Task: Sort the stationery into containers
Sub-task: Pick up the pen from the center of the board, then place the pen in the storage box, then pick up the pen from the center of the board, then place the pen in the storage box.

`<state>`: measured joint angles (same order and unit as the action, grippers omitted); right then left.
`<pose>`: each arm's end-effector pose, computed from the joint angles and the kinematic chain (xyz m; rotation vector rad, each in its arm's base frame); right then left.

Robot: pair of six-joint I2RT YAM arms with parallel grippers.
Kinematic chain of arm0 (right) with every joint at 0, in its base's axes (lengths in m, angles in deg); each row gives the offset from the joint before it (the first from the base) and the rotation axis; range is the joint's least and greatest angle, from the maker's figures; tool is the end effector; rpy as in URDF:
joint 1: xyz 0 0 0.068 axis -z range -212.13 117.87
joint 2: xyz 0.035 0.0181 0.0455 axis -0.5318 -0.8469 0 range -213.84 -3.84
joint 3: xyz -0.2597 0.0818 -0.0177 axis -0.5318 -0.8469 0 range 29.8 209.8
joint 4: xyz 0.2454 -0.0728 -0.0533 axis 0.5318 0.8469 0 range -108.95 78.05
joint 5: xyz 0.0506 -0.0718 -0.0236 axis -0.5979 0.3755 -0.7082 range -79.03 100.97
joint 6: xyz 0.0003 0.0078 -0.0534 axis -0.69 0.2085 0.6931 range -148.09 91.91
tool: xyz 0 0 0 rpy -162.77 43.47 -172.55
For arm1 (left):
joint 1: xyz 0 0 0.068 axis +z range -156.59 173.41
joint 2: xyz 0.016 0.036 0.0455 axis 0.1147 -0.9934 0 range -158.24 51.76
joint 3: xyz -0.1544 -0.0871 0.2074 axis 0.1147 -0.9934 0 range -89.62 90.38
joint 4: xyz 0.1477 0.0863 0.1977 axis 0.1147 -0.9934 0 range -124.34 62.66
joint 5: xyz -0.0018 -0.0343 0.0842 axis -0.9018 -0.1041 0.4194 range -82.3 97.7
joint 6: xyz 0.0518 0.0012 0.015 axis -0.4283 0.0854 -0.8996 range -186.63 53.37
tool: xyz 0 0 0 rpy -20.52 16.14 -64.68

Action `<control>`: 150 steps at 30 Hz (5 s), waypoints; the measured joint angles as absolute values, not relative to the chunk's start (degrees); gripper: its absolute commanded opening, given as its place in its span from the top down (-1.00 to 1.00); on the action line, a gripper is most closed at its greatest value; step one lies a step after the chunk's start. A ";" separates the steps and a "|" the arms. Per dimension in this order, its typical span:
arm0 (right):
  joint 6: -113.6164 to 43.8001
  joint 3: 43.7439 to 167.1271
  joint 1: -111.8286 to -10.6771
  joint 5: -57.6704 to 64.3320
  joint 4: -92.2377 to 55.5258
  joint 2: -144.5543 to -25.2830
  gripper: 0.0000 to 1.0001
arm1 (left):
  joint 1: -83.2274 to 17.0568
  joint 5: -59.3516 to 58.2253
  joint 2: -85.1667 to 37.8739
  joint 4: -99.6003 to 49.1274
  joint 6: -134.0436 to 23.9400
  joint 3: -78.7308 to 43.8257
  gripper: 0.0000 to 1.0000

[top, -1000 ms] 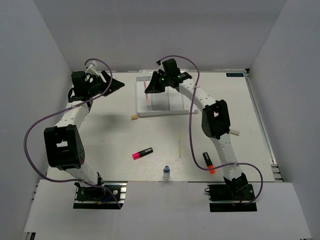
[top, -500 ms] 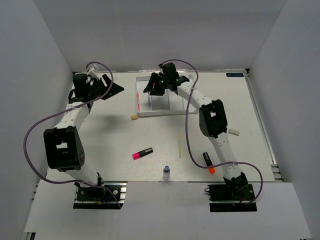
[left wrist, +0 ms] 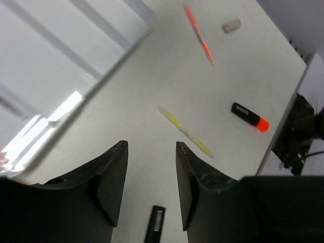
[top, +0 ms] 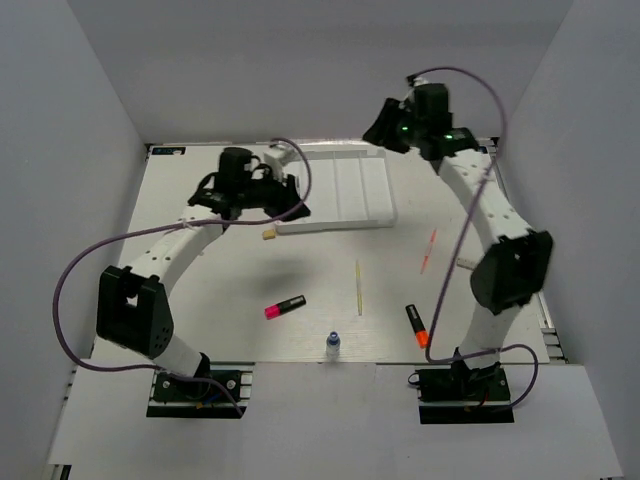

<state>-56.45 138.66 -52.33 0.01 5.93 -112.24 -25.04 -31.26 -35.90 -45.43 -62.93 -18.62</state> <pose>0.4172 0.1608 0.3809 0.0193 2.0653 0.7263 0.3200 -0.1303 0.3065 0.6679 2.0721 -0.9585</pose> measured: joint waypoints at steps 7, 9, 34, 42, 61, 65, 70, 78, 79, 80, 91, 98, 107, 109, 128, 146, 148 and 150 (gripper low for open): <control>-54.49 115.34 -45.08 12.14 9.10 -90.66 0.01 | -42.18 -20.44 -45.47 -51.42 -60.76 -13.00 0.02; -54.18 110.05 -43.74 13.50 10.30 -89.27 0.01 | -45.06 -16.42 -49.60 -53.56 -58.60 -11.41 0.03; -53.74 102.97 -34.83 9.47 14.57 -87.12 -0.01 | -60.39 11.77 -64.95 -67.46 -35.06 -1.86 -0.11; -54.25 102.09 -34.02 8.16 14.39 -87.12 0.00 | -62.31 12.67 -67.90 -67.68 -33.29 0.68 0.06; -54.29 98.84 -33.51 6.76 13.56 -87.25 0.10 | -62.64 15.64 -67.07 -64.88 -33.35 -2.69 1.00; -53.66 97.81 -33.47 7.05 13.12 -87.93 0.14 | -62.20 13.89 -64.38 -63.50 -36.94 -2.77 1.00; -52.41 97.39 -33.49 7.18 12.03 -89.79 0.36 | -61.22 16.26 -56.55 -61.62 -40.04 2.84 1.00; -49.83 97.50 -33.73 7.97 10.44 -97.46 0.26 | -46.92 23.71 -59.68 -62.37 -42.97 24.70 1.00; -49.79 97.50 -33.73 8.03 10.48 -98.16 0.23 | -44.32 24.08 -61.03 -62.80 -43.76 25.97 1.00; -49.61 97.50 -33.73 8.16 10.46 -98.77 0.19 | -41.59 24.50 -62.78 -63.68 -44.57 27.35 1.00; -47.54 97.55 -33.73 9.23 9.15 -100.81 0.13 | -26.99 20.19 -79.28 -68.66 -47.82 34.41 1.00; -47.01 97.50 -33.73 9.30 8.66 -101.22 0.14 | -25.96 14.68 -82.37 -69.03 -47.74 34.41 0.73; -47.05 96.41 -33.73 9.41 7.55 -101.83 0.17 | -25.44 12.78 -82.74 -68.92 -47.74 34.41 -0.28; -47.19 95.62 -33.73 9.50 7.57 -101.90 0.17 | -25.44 12.82 -82.74 -68.92 -47.71 34.41 -0.30; -47.99 87.49 -35.96 9.80 5.28 -102.01 0.41 | -24.65 11.99 -76.55 -67.33 -47.82 28.61 -0.41; -43.16 96.96 -37.95 7.97 8.93 -98.69 1.00 | -17.39 -3.18 -60.57 -62.65 -48.22 12.85 -0.54; -42.66 104.61 -39.48 4.03 9.56 -99.23 1.00 | -16.34 -5.41 -57.43 -60.38 -48.13 8.57 -0.63; -42.62 112.98 -42.04 0.43 9.54 -101.09 1.00 | -15.30 -7.15 -54.30 -58.41 -47.67 4.09 -0.81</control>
